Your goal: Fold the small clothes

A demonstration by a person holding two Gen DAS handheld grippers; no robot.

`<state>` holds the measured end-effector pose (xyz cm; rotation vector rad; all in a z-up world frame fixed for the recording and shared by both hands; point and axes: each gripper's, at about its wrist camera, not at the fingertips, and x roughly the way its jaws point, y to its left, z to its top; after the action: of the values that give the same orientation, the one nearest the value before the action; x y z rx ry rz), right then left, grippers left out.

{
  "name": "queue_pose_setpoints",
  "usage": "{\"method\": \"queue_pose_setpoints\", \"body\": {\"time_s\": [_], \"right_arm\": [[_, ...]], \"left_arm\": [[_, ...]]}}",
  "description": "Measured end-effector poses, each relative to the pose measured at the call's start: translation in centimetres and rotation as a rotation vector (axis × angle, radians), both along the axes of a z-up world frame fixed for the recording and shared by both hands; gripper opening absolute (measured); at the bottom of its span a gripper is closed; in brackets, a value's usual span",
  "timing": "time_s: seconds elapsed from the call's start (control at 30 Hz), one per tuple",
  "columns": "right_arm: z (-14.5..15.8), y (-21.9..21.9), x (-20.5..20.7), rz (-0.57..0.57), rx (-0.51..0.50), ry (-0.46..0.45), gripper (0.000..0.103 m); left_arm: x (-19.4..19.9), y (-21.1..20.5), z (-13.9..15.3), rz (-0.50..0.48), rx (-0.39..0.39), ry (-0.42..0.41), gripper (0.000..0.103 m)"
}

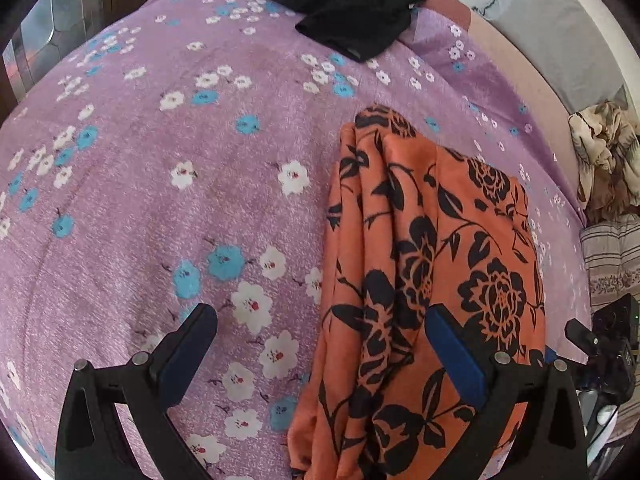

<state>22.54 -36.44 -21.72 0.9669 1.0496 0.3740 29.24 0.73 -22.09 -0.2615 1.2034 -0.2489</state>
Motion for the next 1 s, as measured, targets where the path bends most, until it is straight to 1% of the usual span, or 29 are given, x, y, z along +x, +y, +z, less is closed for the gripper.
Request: {"method": "queue_pose_setpoints", "body": {"time_s": [0.03, 0.1, 0.17, 0.37, 0.5, 0.57, 0.63, 0.7, 0.73, 0.83, 0.87, 0.9, 1.0], "right_arm": [[-0.2, 0.0, 0.1, 0.002, 0.002, 0.005, 0.083], [-0.9, 0.1, 0.3, 0.008, 0.023, 0.021, 0.083], [-1.5, 0.1, 0.5, 0.010, 0.043, 0.034, 0.083], [-2.0, 1.1, 0.9, 0.039, 0.076, 0.001, 0.083], [-1.9, 2.0, 1.1, 0.058, 0.063, -0.033, 0.083], [-1.8, 2.5, 1.1, 0.063, 0.046, -0.053, 0.083], [-1.7, 2.9, 1.0, 0.053, 0.031, -0.070, 0.083], [-1.6, 3.3, 0.8, 0.042, 0.017, -0.082, 0.081], [-1.5, 3.5, 0.7, 0.039, 0.006, -0.087, 0.080], [-1.5, 3.8, 0.6, 0.037, -0.026, -0.096, 0.075], [-1.5, 4.0, 0.6, 0.034, -0.037, -0.097, 0.071], [-1.5, 4.1, 0.5, 0.029, -0.048, -0.095, 0.064], [-1.6, 4.4, 0.4, 0.020, -0.062, -0.110, 0.057]], "left_arm": [[0.0, 0.0, -0.2, -0.003, -0.022, 0.018, 0.103], [-0.2, 0.2, 0.0, -0.013, -0.048, 0.019, 0.103], [0.0, 0.7, -0.1, -0.021, -0.084, 0.042, 0.103], [-0.2, 1.4, -0.1, -0.011, -0.135, 0.050, 0.103], [-0.1, 1.3, -0.3, -0.006, -0.217, 0.059, 0.103], [0.0, 0.8, -0.4, -0.017, -0.244, 0.062, 0.103], [0.0, 0.0, -0.4, -0.023, -0.270, 0.062, 0.097], [0.2, -0.7, -0.7, -0.029, -0.303, 0.076, 0.079], [0.2, -1.1, -0.8, -0.026, -0.284, 0.073, 0.077], [-0.1, -2.5, -0.4, -0.035, -0.190, 0.013, 0.070], [-0.4, -3.0, -0.3, -0.037, -0.171, -0.005, 0.065], [-0.6, -3.2, 0.0, -0.038, -0.148, -0.023, 0.062], [-1.4, -4.7, 0.8, -0.053, -0.048, -0.096, 0.054]]}}
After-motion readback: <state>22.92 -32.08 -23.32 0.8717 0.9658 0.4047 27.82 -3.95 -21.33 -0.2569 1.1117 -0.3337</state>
